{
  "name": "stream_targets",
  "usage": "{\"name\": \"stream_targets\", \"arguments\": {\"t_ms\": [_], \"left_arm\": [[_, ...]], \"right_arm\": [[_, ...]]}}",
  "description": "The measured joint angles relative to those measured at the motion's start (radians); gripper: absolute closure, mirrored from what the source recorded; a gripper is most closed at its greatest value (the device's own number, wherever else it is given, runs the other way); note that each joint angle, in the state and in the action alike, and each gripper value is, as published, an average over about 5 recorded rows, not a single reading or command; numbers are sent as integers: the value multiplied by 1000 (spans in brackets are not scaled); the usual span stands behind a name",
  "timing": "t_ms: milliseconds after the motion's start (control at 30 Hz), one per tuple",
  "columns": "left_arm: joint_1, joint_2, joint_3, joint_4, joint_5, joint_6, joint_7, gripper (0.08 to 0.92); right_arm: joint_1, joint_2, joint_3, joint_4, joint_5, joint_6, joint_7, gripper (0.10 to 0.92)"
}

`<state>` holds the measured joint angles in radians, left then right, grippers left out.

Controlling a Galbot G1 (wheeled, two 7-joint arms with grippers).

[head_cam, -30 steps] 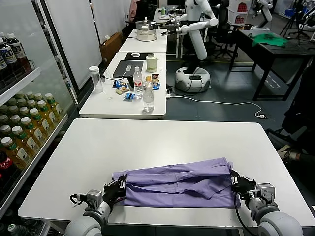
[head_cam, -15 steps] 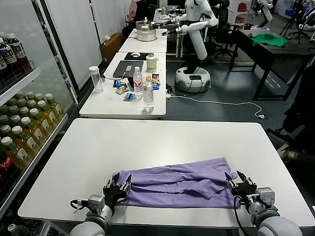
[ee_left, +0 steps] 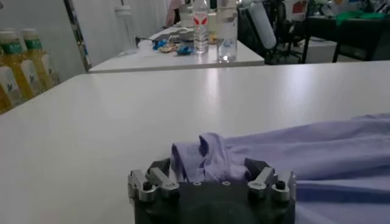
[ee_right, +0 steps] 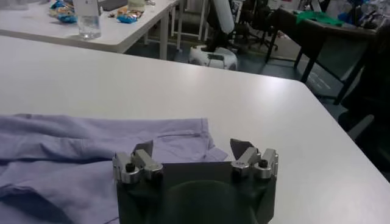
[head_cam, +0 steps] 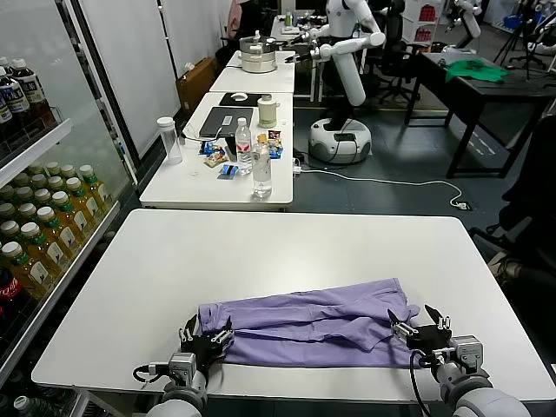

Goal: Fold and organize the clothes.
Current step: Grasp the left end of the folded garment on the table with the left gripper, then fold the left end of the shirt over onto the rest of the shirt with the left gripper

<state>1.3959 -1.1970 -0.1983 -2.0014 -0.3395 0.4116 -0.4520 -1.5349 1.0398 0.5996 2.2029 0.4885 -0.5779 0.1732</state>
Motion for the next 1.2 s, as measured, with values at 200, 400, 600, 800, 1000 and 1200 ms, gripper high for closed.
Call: {"name": "stream_targets", "arguments": {"t_ms": [200, 400, 600, 800, 1000, 1200], "left_arm": [[2, -5, -10, 3, -20, 19, -8, 405], [-6, 4, -28, 10, -77, 25, 5, 578], [-25, 32, -66, 26, -141, 24, 26, 751], [-48, 86, -141, 46, -207, 23, 39, 859], [-68, 160, -247, 41, -280, 23, 44, 861], [-84, 201, -341, -4, -395, 14, 58, 861]], "right_arm": [[0, 1, 0, 5, 0, 0, -1, 203], [1, 1, -1, 8, 2, 0, -1, 203], [7, -4, 1, 9, 8, 0, -1, 203], [18, -9, -2, 9, 15, 0, -1, 203], [28, -13, -4, 5, 18, 0, -1, 203], [33, -13, -5, -5, 18, 0, -1, 203]]}}
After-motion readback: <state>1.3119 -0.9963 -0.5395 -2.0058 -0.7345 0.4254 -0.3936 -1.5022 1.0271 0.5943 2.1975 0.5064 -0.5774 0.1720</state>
